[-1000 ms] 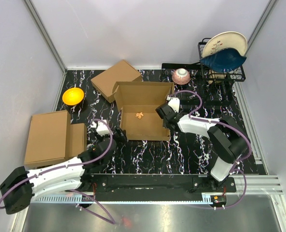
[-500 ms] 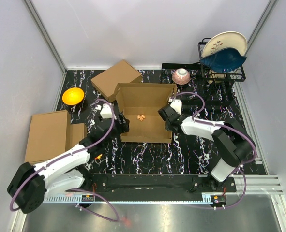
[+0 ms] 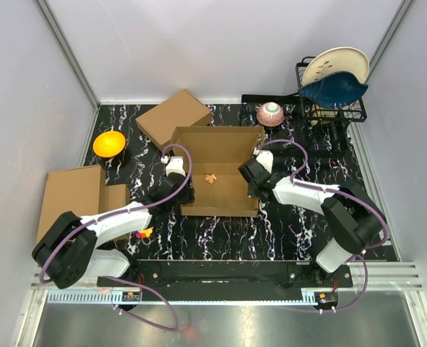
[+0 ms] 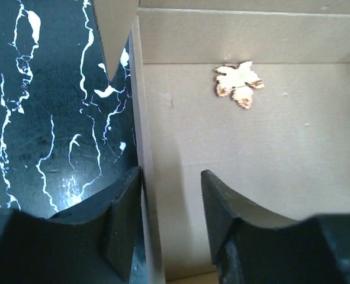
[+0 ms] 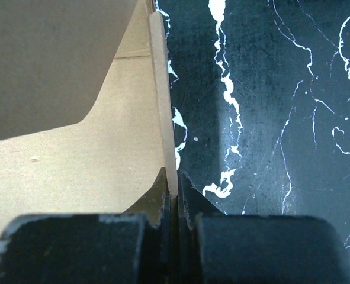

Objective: Fold the paper box
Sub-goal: Fold the paper box at the center of the board.

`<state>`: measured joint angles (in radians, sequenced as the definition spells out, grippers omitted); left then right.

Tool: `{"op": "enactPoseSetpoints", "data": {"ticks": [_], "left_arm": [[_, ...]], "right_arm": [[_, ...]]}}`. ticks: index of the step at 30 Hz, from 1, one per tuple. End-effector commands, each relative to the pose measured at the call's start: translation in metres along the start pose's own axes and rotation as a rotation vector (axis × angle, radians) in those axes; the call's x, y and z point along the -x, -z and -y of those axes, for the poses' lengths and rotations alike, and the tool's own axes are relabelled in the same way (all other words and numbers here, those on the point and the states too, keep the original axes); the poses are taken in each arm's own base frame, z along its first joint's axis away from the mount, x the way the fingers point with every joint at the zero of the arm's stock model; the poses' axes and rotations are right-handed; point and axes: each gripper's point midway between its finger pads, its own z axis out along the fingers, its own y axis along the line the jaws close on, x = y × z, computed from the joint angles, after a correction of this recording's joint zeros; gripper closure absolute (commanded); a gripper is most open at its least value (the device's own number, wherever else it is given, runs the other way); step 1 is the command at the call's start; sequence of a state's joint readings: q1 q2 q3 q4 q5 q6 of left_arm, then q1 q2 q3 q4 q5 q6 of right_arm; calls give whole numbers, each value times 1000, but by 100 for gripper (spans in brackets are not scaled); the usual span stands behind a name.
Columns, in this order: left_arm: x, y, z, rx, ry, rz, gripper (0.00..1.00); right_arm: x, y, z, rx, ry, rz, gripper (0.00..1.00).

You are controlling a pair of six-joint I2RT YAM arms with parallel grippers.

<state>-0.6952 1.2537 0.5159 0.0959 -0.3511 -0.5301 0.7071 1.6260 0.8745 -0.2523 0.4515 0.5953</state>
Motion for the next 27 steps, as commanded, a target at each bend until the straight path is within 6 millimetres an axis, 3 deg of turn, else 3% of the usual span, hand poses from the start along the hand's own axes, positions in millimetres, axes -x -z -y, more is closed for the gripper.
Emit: {"op": "enactPoseSetpoints", "data": {"ticks": [1, 2, 3, 4, 5, 7, 10, 14, 21, 23, 27], "left_arm": [[11, -12, 7, 2, -2, 6, 63], [10, -13, 8, -1, -4, 3, 77], [8, -13, 8, -2, -5, -5, 83], [4, -13, 7, -1, -9, -10, 88], [3, -13, 5, 2, -9, -12, 94], [0, -11, 1, 16, -10, -10, 97], [0, -7, -3, 43, -26, 8, 99], [-2, -4, -4, 70, -57, 17, 100], [-14, 11, -10, 130, -113, 16, 100], [-21, 14, -17, 150, -106, 4, 100], [-32, 22, -29, 172, -76, 4, 100]], "right_arm": [[-28, 11, 16, -13, 78, -100, 96], [-25, 17, 16, -2, 69, -91, 90], [-22, 21, 15, 5, 56, -82, 82], [-19, 26, 16, 12, 46, -72, 67], [-6, 39, 14, 42, 20, -32, 61], [5, 54, 14, 77, 2, 6, 43], [29, 83, 10, 157, -37, 91, 34], [59, 120, 7, 244, -55, 185, 36], [88, 148, 2, 297, -48, 266, 38], [85, 149, 3, 301, -51, 251, 38], [54, 132, 12, 256, -48, 162, 36]]}}
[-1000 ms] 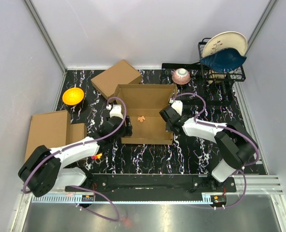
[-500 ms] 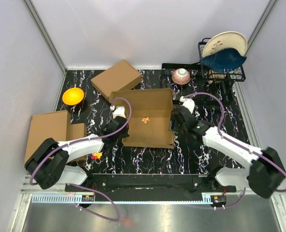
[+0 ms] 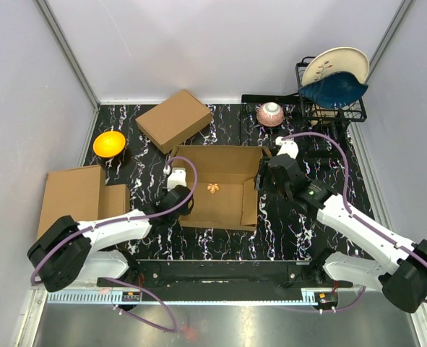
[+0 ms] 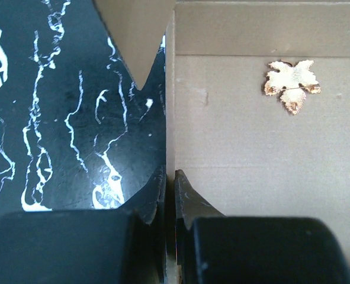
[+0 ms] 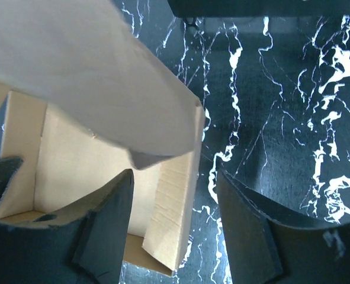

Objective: Fold the paper box
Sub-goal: Fold the paper box at the center of the board.

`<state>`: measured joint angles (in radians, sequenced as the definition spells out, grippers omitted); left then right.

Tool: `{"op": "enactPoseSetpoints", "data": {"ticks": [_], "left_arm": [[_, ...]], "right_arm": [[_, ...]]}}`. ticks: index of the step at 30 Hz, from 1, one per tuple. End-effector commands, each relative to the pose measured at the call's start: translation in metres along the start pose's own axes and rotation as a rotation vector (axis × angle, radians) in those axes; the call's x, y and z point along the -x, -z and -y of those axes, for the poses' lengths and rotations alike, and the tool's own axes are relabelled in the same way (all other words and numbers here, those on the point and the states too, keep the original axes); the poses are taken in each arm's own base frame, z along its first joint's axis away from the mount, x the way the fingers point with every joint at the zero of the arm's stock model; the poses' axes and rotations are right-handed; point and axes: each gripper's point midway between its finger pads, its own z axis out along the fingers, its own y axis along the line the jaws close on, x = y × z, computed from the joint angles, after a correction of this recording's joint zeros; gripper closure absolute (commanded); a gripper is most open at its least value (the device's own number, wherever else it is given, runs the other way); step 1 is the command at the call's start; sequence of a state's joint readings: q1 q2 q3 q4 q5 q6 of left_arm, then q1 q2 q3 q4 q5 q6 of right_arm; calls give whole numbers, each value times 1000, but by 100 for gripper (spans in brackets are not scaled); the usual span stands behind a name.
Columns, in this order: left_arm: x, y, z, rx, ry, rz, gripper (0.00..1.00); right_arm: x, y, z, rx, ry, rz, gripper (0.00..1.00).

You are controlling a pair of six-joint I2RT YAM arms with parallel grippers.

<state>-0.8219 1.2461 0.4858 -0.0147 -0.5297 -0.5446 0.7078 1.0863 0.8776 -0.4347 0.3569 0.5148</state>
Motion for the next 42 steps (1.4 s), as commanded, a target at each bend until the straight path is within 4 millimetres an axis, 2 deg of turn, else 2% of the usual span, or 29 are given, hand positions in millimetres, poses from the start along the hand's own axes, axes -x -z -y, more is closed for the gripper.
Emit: {"op": "enactPoseSetpoints", "data": {"ticks": [1, 3, 6, 12, 15, 18, 19, 21, 22, 25, 33, 38, 41, 42], "left_arm": [[-3, 7, -18, 66, 64, 30, 100], [-4, 9, -19, 69, 77, 36, 100], [0, 11, -18, 66, 90, 44, 100], [-4, 11, -15, 63, 71, 41, 100], [-7, 11, -15, 66, 55, 39, 100], [-7, 12, -13, 60, 48, 41, 100], [-6, 12, -12, 61, 47, 43, 100], [-7, 12, -12, 59, 40, 42, 100], [-6, 12, -12, 61, 36, 44, 100], [-6, 13, -11, 60, 26, 46, 100], [-7, 16, -9, 57, 9, 53, 100], [-8, 15, -8, 58, -4, 49, 100], [-8, 16, -8, 60, -2, 51, 100], [-8, 16, -9, 61, -5, 50, 100]], "right_arm": [[-25, 2, 11, -31, 3, -75, 35], [-43, -2, 17, -47, -14, -112, 33], [-59, -7, 21, -52, -35, -138, 28], [-67, -28, 9, -19, -43, -150, 25], [-67, -44, -4, 13, -60, -153, 24], [-77, -65, -13, 18, -63, -181, 18], [-86, -76, -12, 0, -53, -205, 17], [-89, -87, -15, -10, -46, -216, 14], [-97, -96, -11, -38, -34, -237, 14], [-105, -109, -6, -81, -24, -249, 13], [-101, -123, -7, -110, -36, -213, 14], [-98, -130, -9, -119, -49, -197, 18], [-97, -126, -18, -58, -64, -195, 17], [-83, -121, -28, -4, -77, -154, 16]]}}
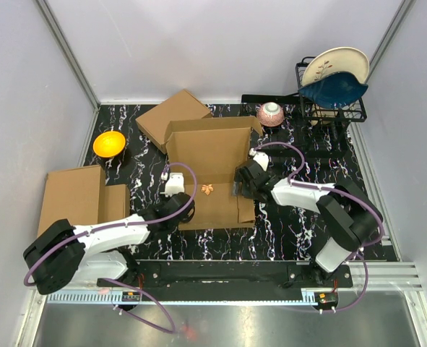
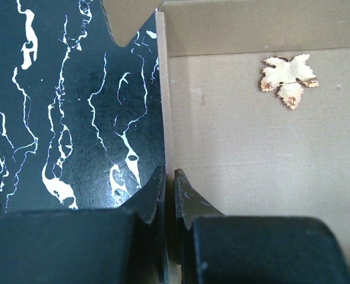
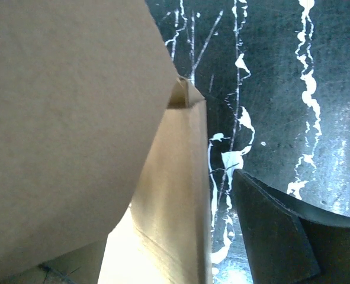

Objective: Fold the paper box
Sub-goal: Fold the paper box at the center of the board.

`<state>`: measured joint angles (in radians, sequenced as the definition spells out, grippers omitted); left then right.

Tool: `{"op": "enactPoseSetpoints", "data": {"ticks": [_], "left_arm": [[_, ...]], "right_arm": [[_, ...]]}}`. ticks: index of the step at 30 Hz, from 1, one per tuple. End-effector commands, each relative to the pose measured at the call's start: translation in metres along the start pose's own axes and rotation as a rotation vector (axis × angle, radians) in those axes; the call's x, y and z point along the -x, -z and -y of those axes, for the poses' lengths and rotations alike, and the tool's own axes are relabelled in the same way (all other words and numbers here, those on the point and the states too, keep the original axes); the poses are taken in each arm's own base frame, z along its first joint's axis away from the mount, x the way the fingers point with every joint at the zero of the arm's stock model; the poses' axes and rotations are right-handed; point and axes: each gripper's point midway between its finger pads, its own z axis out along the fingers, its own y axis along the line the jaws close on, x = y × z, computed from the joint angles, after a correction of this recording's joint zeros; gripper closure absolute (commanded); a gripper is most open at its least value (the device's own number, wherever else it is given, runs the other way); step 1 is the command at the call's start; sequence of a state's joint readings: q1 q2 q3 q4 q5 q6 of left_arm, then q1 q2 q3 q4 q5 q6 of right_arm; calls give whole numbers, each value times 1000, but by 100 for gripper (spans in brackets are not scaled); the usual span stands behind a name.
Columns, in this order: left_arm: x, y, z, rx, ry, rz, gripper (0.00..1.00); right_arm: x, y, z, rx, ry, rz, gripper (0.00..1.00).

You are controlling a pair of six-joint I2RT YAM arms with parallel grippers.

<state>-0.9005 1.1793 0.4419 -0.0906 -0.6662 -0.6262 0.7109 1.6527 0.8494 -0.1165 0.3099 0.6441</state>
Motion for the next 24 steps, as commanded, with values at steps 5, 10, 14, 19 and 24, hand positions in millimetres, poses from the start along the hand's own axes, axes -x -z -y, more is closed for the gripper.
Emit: {"op": "enactPoseSetpoints", "data": {"ticks": [5, 10, 14, 19, 24], "left_arm": [[3, 1, 5, -12, -6, 17, 100], [2, 1, 5, -11, -10, 14, 100], [4, 2, 4, -9, -3, 20, 100], [4, 2, 4, -7, -1, 20, 100], [4, 2, 4, -6, 2, 21, 100]], "right_arm": [[39, 31, -34, 175, -38, 133, 13], [29, 21, -11, 51, 13, 92, 25], [20, 13, -2, 0, 56, 59, 37], [3, 1, 11, -60, 94, 0, 55], [-9, -4, 23, -114, 122, -39, 66]]}}
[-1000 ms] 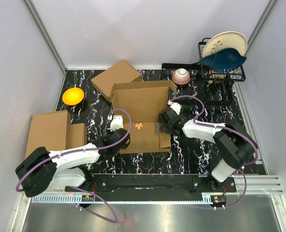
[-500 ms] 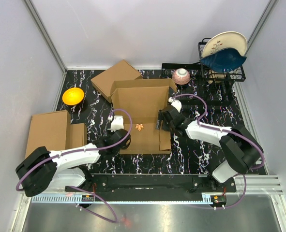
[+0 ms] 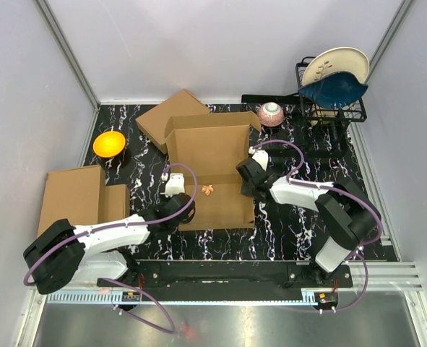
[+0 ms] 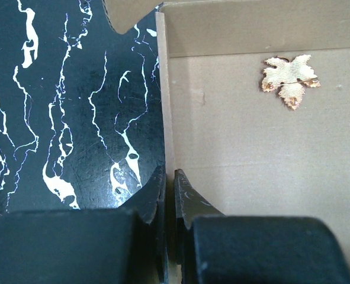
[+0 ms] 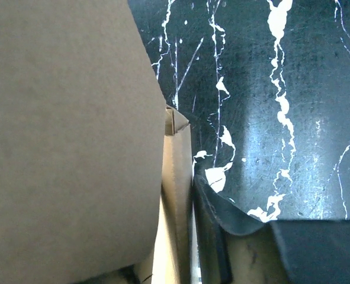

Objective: Fold the paper box
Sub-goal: Fold the paper box at the center of the board.

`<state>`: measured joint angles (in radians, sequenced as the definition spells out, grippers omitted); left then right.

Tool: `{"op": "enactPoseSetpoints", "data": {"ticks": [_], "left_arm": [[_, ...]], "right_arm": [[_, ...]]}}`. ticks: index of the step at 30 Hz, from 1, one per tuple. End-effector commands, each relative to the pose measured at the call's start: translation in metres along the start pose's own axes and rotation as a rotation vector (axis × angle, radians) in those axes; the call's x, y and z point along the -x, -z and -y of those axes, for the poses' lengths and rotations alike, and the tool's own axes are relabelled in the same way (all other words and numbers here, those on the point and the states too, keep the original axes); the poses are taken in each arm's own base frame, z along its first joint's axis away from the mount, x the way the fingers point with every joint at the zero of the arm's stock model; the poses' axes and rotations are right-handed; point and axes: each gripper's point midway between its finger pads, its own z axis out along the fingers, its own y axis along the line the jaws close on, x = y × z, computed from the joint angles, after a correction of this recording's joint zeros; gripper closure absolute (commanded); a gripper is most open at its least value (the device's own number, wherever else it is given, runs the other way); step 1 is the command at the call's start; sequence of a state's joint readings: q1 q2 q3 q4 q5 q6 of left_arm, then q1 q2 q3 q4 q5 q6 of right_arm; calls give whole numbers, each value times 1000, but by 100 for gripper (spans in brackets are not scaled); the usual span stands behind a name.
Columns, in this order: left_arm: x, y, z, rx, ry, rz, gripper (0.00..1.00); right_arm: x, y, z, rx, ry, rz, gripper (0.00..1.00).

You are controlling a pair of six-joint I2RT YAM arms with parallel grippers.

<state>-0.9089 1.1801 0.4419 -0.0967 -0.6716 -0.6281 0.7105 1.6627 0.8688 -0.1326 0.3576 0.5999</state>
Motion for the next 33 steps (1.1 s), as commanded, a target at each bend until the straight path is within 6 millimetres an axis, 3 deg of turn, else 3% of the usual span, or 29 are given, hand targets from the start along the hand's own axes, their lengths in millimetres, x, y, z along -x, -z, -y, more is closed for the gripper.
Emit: {"op": "enactPoseSetpoints", "data": {"ticks": [1, 4, 9, 14, 21, 22, 23, 26, 28, 29, 31, 33], "left_arm": [[5, 1, 3, -7, 9, 22, 100], [6, 1, 3, -4, 9, 24, 100], [5, 1, 3, -3, 12, 24, 100], [6, 1, 2, -1, 17, 25, 100], [7, 3, 0, 5, 30, 32, 100], [6, 3, 0, 7, 30, 32, 100], [7, 3, 0, 6, 31, 33, 100], [8, 3, 0, 5, 41, 37, 100], [8, 3, 0, 4, 39, 37, 100], [9, 4, 0, 3, 41, 38, 100], [10, 4, 0, 3, 45, 41, 100], [10, 5, 0, -1, 50, 44, 100]], "right_arm": [[-18, -3, 17, -78, 85, -72, 68], [-18, -2, 24, -106, 107, -72, 77], [-24, 0, 37, -162, 141, -93, 100], [-36, 0, 45, -221, 171, -124, 100], [-42, -2, 42, -256, 193, -175, 100], [-43, 0, 39, -242, 188, -183, 87], [-42, 3, 38, -234, 181, -182, 82], [-37, 9, 37, -237, 186, -178, 76], [-36, 12, 40, -258, 202, -183, 81], [-37, 11, 42, -266, 206, -188, 92], [-41, 11, 43, -275, 221, -199, 99], [-46, 10, 43, -281, 231, -214, 100]]}}
